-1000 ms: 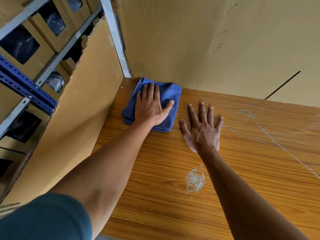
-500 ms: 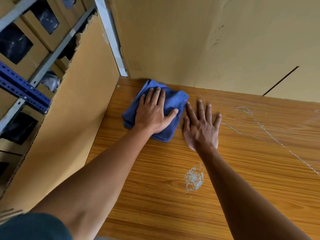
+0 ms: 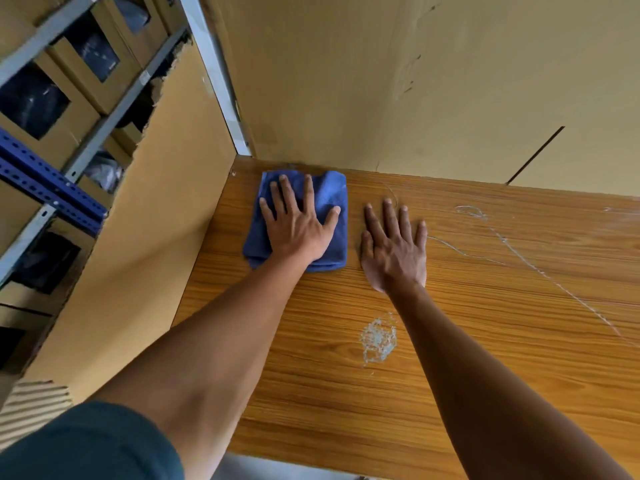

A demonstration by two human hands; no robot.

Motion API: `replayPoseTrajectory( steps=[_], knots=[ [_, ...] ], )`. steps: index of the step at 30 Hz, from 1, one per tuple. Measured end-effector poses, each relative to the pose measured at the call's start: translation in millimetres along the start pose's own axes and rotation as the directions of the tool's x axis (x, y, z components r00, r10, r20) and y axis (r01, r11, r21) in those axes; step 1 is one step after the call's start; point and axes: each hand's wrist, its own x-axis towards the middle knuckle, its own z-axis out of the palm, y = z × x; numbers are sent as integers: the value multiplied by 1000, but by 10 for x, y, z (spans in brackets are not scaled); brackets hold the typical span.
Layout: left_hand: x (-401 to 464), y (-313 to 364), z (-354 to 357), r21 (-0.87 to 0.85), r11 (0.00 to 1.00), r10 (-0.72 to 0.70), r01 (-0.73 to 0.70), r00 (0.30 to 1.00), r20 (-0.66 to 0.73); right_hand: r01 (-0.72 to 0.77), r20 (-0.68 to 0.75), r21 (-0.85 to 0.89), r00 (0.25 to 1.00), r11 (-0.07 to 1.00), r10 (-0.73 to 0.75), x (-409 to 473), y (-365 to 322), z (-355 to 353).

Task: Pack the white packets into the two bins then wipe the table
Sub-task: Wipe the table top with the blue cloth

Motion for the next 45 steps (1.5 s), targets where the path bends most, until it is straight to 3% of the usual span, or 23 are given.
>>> replayPoseTrajectory(
  steps=[3,6,16,22,30,37,41,45],
  knots=[
    [-256,-11,-1,17,988,154,-153,986,-66,49,7,6,999,999,-49,-188,136,-43],
    [-235,-4,47,-8,959,282,-282,959,-39,21,-2,3,1000,1000,-21,-233,168,-53],
    [368,215,10,-9,986,165,-164,984,64,-17,-18,1,1000,1000,17,-98,161,-23],
    [-223,183,41,15,965,258,-261,961,101,-15,-25,8,1000,1000,15,-89,163,-9],
    [328,381,-26,-4,986,166,-166,981,100,-16,-32,-2,999,1000,16,-75,183,15],
    [-85,328,60,-21,955,296,-296,952,81,-15,-35,-1,999,1000,15,-86,160,4],
    [344,303,-5,-46,981,191,-189,980,55,-18,-44,8,999,1000,19,-91,168,7],
    [225,248,50,-89,992,-91,88,995,-29,-26,-50,4,998,1000,26,-86,164,7]
  ],
)
